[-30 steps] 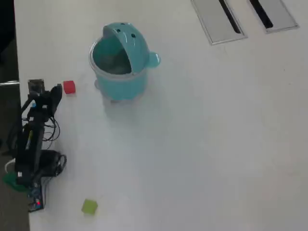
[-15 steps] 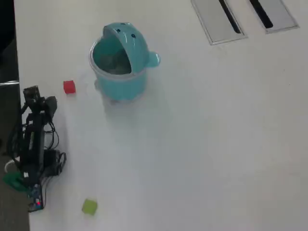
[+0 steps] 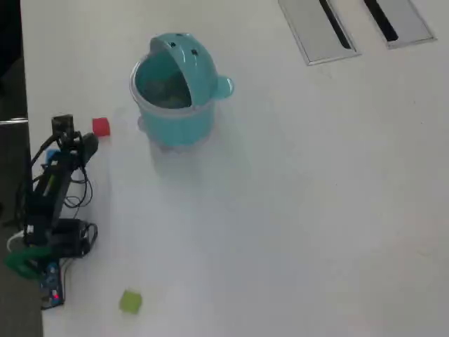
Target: Grasp RGB lego blocks and put them in the bin one by one.
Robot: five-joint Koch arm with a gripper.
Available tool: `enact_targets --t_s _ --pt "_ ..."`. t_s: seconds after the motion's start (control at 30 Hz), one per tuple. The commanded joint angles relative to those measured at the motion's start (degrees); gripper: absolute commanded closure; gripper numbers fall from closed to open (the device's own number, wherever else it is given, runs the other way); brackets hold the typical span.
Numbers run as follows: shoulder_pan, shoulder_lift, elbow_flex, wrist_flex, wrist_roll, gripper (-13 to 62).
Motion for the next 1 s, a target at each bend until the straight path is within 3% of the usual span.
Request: enact_targets --t_s 0.0,0.97 --pt "-0.09 -2.9 -6.33 -3.69 0.18 17.1" --pt "1.23 -40.52 -33.57 -6.06 0.09 17.2"
